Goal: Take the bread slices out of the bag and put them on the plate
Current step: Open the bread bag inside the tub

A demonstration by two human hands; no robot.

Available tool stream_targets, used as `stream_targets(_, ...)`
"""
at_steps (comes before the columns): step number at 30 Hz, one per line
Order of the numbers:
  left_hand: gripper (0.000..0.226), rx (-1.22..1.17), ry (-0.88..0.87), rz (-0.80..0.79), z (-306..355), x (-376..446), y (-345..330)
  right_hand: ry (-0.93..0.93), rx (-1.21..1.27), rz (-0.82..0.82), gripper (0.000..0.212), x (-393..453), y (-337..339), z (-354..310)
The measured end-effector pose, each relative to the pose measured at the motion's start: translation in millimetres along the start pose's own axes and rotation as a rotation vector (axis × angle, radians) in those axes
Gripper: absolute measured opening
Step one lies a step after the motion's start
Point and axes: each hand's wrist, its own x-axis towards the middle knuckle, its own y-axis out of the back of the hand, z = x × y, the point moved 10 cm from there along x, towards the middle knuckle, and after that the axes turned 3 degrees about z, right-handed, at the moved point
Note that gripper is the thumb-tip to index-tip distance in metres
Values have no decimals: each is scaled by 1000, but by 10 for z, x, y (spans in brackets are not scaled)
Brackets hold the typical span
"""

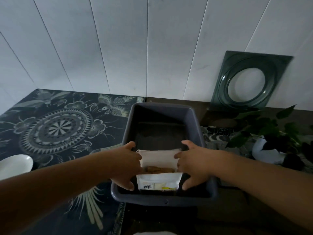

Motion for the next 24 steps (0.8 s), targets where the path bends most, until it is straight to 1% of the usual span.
stream_targets(3, 52, -1, 4, 11, 2, -34, -24, -23, 65, -16, 61, -87, -80, 59)
stream_targets(8, 51, 7, 42, -17, 14, -5, -26, -46, 32, -25, 65, -91, -131, -24)
stream_targets(11, 51, -21, 53, -3, 5, -39, -28, -83, 58, -18, 63, -137, -86, 5)
stream_targets(16, 52, -7, 76, -17, 40, -85, -57, -82, 81, -33, 60, -180, -93, -72)
stream_targets(19, 45, -28, 71, 51, 141, -81, 41, -128, 152, -71, 64, -194, -60, -127)
stream_targets(21, 41, -57, 59, 128, 197, -98, 125, -158, 195, -28, 60, -205, 91, -183)
stream_targets(24, 38, -70, 56, 223, 204, -153, 176, -145, 133, 185, 39, -126, 534, -323)
